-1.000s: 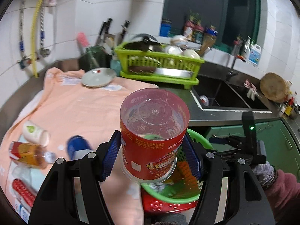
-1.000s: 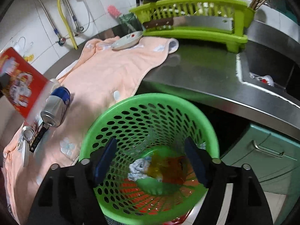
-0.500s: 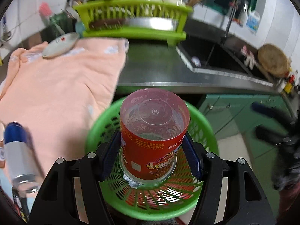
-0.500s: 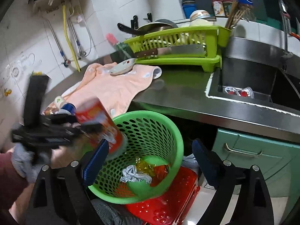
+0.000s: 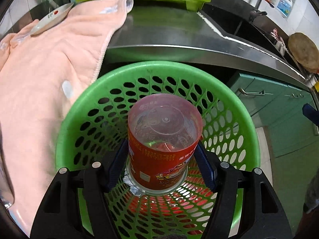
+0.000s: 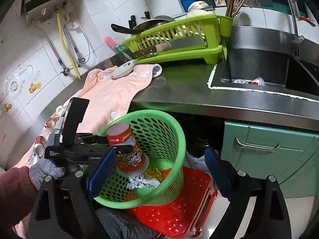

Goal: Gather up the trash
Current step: 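Lower the red cup into the green basket and open the left gripper, then move both tools back over the remaining trash on the towel, then grasp the white cup lid with the left gripper while the right gripper approaches the black box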

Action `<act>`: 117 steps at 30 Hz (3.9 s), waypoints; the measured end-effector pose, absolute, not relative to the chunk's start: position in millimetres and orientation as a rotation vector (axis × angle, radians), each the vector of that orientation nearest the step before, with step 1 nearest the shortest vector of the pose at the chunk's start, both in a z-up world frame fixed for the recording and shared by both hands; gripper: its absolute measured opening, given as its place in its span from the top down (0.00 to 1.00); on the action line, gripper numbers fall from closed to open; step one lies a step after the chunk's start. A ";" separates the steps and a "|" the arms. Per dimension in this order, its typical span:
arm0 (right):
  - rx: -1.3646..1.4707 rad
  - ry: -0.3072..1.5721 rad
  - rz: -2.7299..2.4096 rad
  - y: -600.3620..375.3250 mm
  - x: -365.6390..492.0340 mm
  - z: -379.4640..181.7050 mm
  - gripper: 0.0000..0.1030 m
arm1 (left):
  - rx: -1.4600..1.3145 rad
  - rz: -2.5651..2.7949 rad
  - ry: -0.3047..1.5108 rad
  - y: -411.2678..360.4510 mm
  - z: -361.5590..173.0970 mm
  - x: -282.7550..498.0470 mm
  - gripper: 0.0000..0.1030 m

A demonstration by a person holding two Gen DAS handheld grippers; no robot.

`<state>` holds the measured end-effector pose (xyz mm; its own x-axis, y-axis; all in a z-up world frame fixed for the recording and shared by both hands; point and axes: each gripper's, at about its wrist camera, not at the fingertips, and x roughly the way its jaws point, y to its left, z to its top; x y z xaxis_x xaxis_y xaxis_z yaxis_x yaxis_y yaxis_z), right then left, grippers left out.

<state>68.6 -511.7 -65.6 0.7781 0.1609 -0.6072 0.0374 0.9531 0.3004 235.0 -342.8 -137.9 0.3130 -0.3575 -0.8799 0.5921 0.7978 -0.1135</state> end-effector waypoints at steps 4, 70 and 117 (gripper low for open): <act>0.307 0.683 0.075 -509.8 67.7 -68.0 0.15 | 0.235 -0.645 1.098 -340.5 -141.1 234.6 0.35; 0.067 0.763 0.566 -205.3 115.1 -45.8 0.15 | 0.028 -0.170 0.889 5.4 -64.1 66.1 0.44; 0.080 0.809 0.636 -180.8 120.0 -63.7 0.15 | -0.033 -0.160 0.996 20.3 -92.8 95.1 0.12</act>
<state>120.0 -180.8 -63.7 0.5155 0.5588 -0.6497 -0.4994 0.8120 0.3021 95.1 20.3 -92.8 0.5328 -0.1494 -0.8329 0.1193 0.9877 -0.1009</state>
